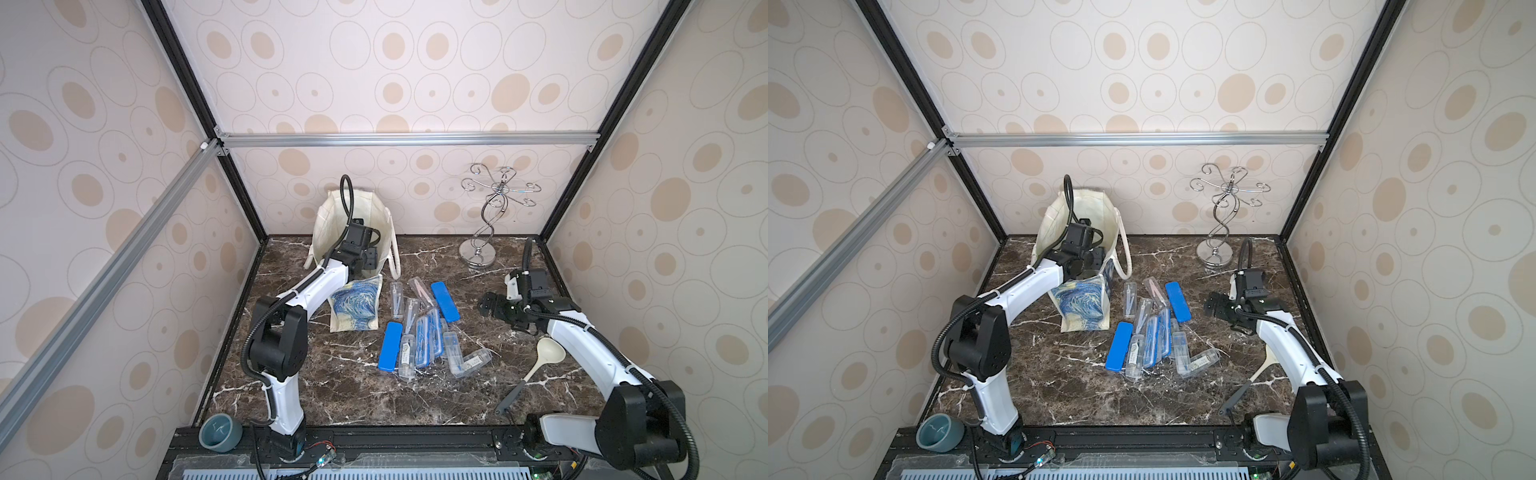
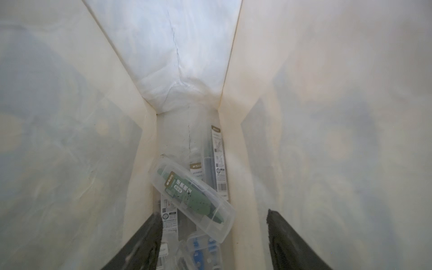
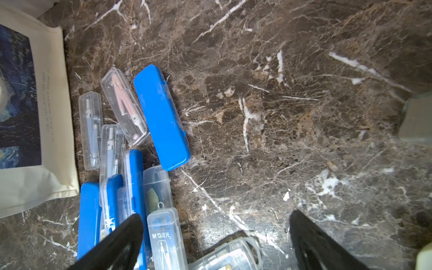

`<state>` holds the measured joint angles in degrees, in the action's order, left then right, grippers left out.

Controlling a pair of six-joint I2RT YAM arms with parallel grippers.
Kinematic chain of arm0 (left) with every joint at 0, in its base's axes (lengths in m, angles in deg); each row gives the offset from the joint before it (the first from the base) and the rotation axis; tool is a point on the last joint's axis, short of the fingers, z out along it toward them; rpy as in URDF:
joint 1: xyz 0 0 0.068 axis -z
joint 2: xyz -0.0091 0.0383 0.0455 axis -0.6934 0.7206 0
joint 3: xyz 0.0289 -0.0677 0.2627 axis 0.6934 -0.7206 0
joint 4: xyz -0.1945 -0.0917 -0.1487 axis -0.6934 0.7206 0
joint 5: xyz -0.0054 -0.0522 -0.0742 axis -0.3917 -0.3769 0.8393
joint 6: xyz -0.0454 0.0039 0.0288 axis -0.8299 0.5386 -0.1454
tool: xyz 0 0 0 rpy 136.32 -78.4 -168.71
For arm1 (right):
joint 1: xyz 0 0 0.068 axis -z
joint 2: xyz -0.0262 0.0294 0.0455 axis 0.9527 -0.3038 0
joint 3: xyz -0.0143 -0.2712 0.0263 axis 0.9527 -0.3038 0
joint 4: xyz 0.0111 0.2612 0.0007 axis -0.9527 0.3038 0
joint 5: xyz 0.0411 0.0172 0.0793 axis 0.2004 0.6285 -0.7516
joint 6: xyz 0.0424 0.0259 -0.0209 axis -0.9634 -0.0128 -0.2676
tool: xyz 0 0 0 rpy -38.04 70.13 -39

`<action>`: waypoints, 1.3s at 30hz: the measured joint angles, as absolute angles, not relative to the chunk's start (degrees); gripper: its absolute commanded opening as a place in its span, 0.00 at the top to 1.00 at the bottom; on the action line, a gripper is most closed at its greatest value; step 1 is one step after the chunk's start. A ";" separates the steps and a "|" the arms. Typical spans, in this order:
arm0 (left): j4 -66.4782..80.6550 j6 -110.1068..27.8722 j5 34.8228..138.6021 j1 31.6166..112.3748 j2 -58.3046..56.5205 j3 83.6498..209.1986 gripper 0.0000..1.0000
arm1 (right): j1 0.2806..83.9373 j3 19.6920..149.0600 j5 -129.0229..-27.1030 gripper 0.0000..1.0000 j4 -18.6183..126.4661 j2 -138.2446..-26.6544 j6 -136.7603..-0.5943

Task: Put the compass set into the canvas bag
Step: Place the compass set in the canvas bag, then pick up the compass set at the center of the board.

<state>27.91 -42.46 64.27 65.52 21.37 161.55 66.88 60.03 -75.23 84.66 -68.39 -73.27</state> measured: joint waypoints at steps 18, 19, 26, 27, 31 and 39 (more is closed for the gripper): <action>13.03 -44.15 77.47 67.12 -6.87 148.34 0.00 | 66.88 60.29 -76.19 0.00 85.55 -72.94 -72.64; 12.72 -44.54 78.10 67.56 -7.50 147.99 0.00 | 66.88 60.31 -76.37 0.00 85.59 -73.18 -72.64; 10.89 -46.03 80.61 74.25 -7.92 147.78 0.00 | 66.81 61.60 -77.57 0.00 85.97 -76.06 -72.48; 10.52 -46.09 80.68 75.82 -7.57 147.78 0.00 | 66.70 61.75 -77.88 0.00 86.01 -76.37 -72.40; 9.64 -46.14 80.70 81.33 -4.84 147.97 0.00 | 65.55 63.02 -78.05 0.00 86.19 -77.70 -71.48; 9.40 -46.07 79.17 89.00 3.88 150.31 0.00 | 61.52 69.40 -77.13 0.08 86.21 -84.17 -69.55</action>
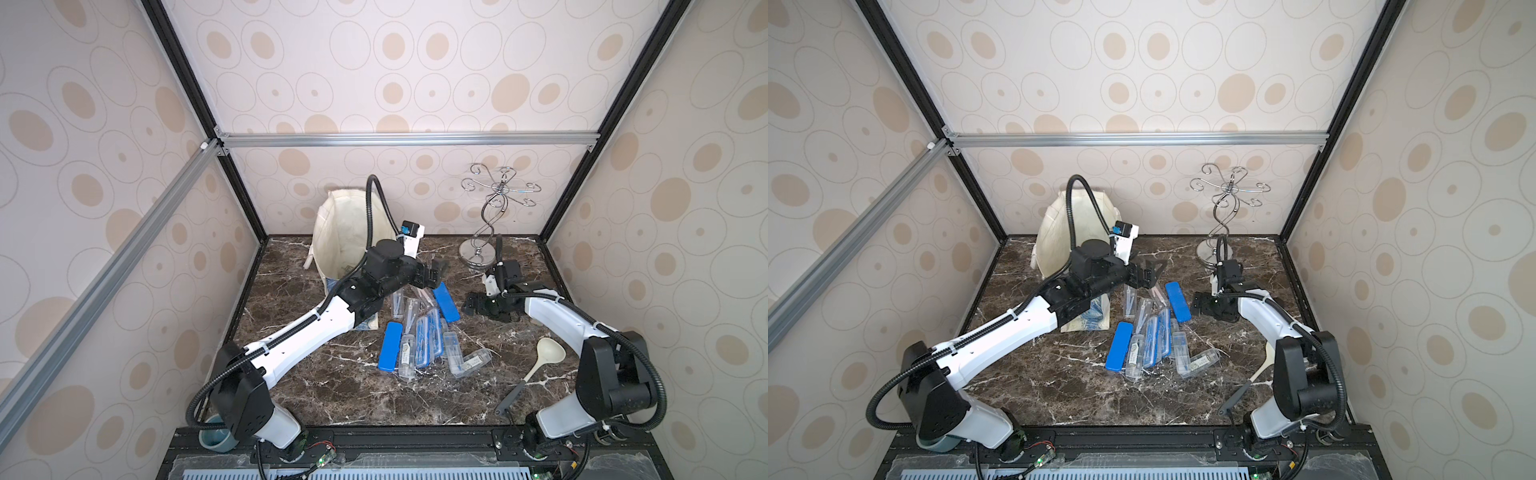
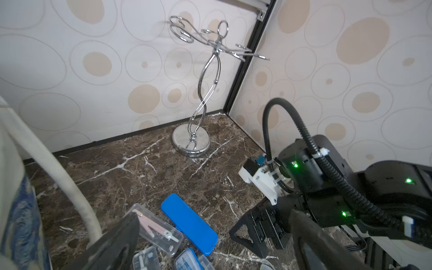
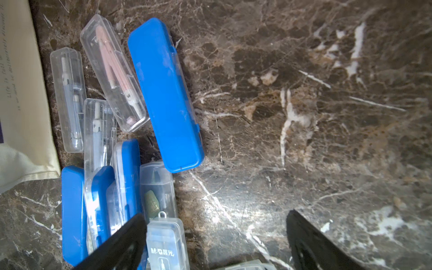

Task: Put the compass set into the canvas bag
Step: Pick up the compass set at the center of the board.

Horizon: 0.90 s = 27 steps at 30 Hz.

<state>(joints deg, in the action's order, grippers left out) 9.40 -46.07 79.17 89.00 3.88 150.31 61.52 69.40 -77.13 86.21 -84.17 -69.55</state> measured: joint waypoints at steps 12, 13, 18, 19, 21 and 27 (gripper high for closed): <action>9.40 -46.40 75.02 93.89 9.32 149.39 0.00 | 58.09 84.09 -75.32 0.15 86.99 -99.86 -66.60; 9.25 -46.60 74.76 93.89 9.02 148.50 0.00 | 57.92 85.88 -75.34 0.15 87.12 -101.44 -66.41; 9.14 -47.51 73.86 93.89 7.34 144.02 0.00 | 57.24 93.47 -75.15 0.17 88.39 -108.63 -65.47; 9.14 -47.69 73.82 93.89 7.27 143.56 0.00 | 56.98 94.67 -74.97 0.17 88.63 -109.70 -65.27; 9.07 -48.06 73.51 93.89 7.27 142.84 0.00 | 56.19 97.07 -74.66 0.18 89.33 -111.86 -65.01; 8.94 -48.61 72.64 93.89 6.86 141.04 0.00 | 53.44 103.70 -73.11 0.20 91.43 -117.11 -64.22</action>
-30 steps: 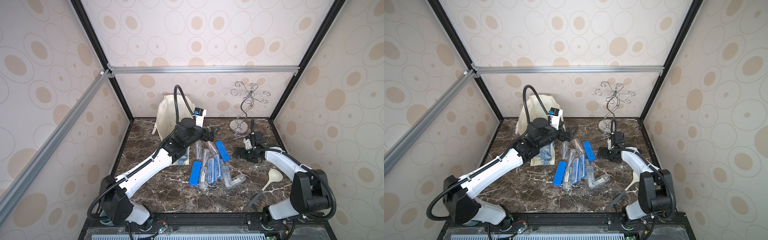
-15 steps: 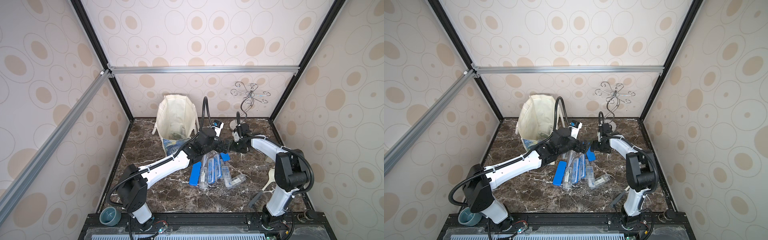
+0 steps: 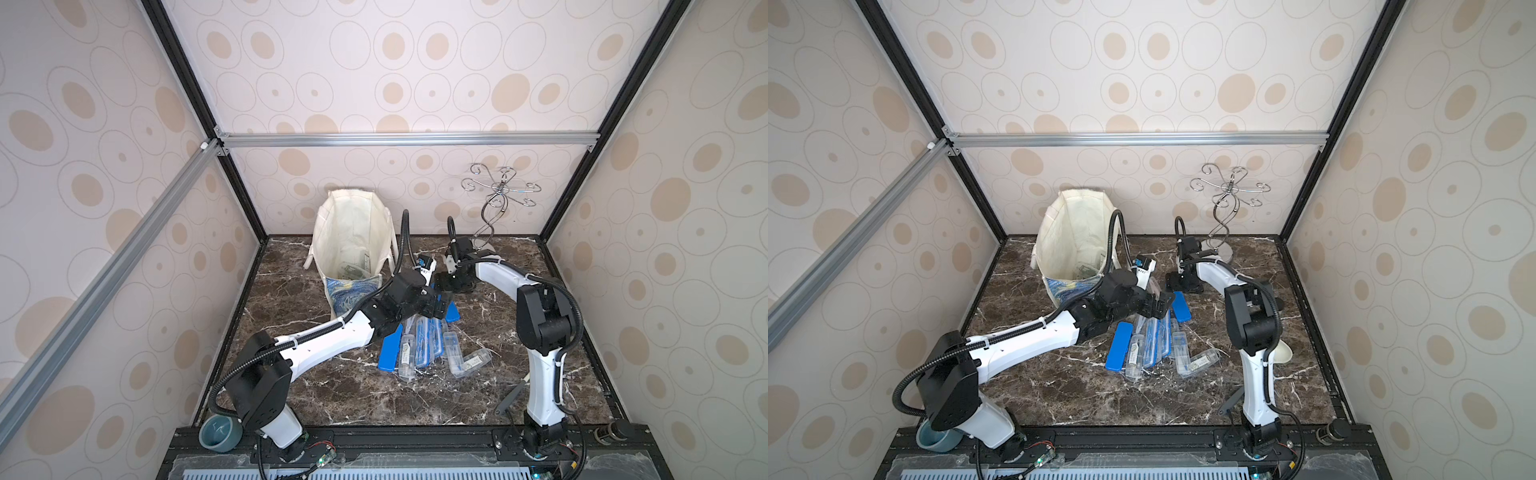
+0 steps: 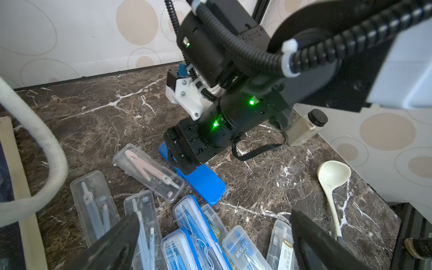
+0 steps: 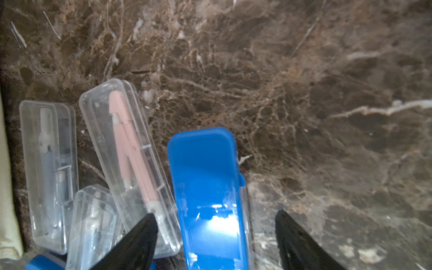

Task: Put the compass set into the canvas bag
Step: Pick up the compass set at the center of the board.

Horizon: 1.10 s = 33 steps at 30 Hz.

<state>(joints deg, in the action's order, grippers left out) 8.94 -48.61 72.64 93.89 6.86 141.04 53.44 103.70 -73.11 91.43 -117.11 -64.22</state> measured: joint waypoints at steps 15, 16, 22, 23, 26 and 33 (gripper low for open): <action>8.92 -48.61 72.40 93.89 6.13 141.02 0.00 | 52.02 106.38 -61.05 0.34 93.49 -121.68 -64.22; 8.92 -48.61 72.40 93.89 6.13 141.02 0.00 | 52.02 106.38 -60.59 0.36 93.49 -121.68 -64.37; 8.92 -48.61 72.42 93.89 6.31 141.04 0.00 | 52.02 105.27 -59.61 0.48 92.00 -121.22 -64.90; 8.92 -48.61 72.44 93.89 6.44 141.07 0.00 | 52.02 104.88 -59.69 0.49 91.58 -121.00 -64.94; 8.94 -48.65 72.42 93.89 7.12 141.17 0.00 | 52.06 103.70 -59.98 0.50 90.40 -120.30 -65.18; 9.36 -49.09 72.37 93.89 9.08 141.26 0.00 | 52.54 99.80 -62.69 0.50 89.57 -116.87 -66.43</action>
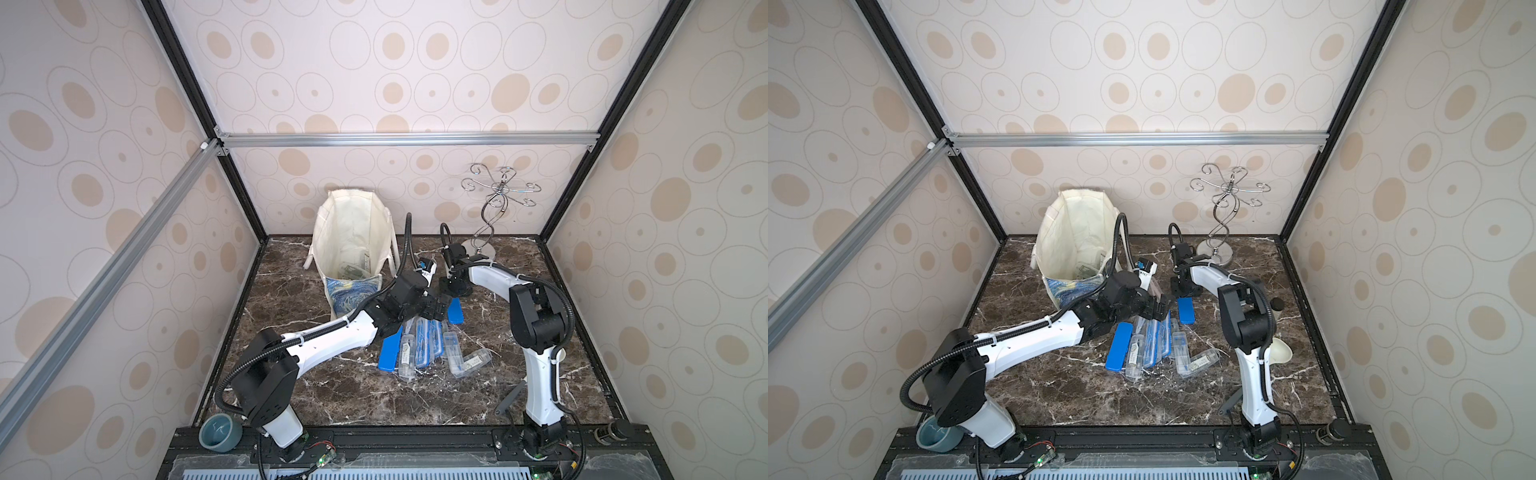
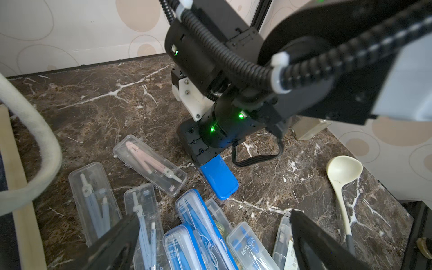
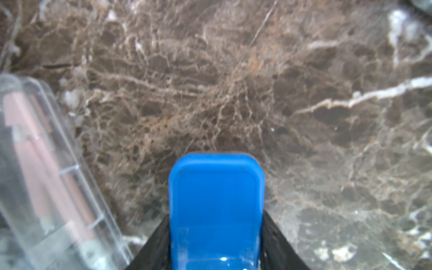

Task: Put the compass set into the canvas bag
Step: Pick up the compass set at the center of the board.

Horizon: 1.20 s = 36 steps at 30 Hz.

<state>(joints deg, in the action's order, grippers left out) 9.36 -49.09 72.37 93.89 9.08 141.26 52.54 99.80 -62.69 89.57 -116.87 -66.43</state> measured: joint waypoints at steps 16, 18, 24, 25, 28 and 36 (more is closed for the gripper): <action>6.32 -50.79 73.12 93.89 9.43 141.26 0.00 | 56.26 92.13 -70.36 0.50 85.53 -92.72 -69.64; 5.05 -51.58 73.84 93.89 9.94 141.26 0.00 | 56.24 90.67 -71.10 0.50 85.20 -90.25 -70.14; 0.20 -54.88 76.94 93.89 12.89 141.26 0.05 | 56.24 85.95 -72.35 0.50 83.10 -83.69 -71.87; -0.59 -55.40 77.40 93.89 13.43 141.26 0.06 | 56.24 85.47 -72.37 0.51 82.86 -82.77 -72.05; -3.17 -57.09 78.82 93.94 15.12 141.31 0.12 | 56.24 84.61 -72.54 0.51 82.32 -80.30 -72.61; -11.67 -61.11 84.48 94.20 18.99 142.25 0.26 | 56.24 83.70 -72.96 0.51 81.42 -77.05 -72.92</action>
